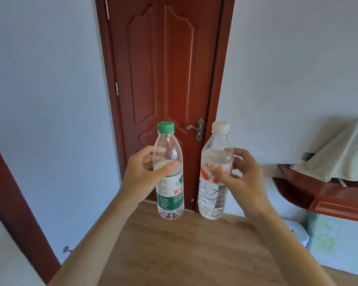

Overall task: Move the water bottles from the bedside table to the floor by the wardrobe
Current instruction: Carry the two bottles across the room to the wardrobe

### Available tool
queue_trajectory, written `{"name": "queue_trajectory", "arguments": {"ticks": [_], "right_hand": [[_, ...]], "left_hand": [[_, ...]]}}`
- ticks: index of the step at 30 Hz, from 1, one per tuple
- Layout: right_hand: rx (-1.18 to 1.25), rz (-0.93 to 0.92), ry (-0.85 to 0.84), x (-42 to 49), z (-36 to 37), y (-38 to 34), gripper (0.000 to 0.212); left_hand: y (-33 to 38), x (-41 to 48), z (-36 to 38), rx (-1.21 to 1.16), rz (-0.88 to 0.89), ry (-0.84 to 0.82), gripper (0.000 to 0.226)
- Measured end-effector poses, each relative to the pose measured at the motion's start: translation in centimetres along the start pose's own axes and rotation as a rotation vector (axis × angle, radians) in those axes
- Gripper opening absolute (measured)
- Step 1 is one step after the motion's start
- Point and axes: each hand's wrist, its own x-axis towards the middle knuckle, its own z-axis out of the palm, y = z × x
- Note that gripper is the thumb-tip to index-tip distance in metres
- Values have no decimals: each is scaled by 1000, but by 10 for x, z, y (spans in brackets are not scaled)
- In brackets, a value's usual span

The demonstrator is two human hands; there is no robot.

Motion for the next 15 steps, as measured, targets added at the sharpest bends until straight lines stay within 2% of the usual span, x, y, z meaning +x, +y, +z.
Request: {"name": "queue_trajectory", "arguments": {"ticks": [9, 15], "right_hand": [[37, 10, -60, 76, 23, 55, 42], [38, 33, -65, 136, 42, 97, 45]], "left_hand": [[-35, 71, 4, 9, -7, 72, 19], [-82, 140, 13, -8, -13, 69, 27]]}}
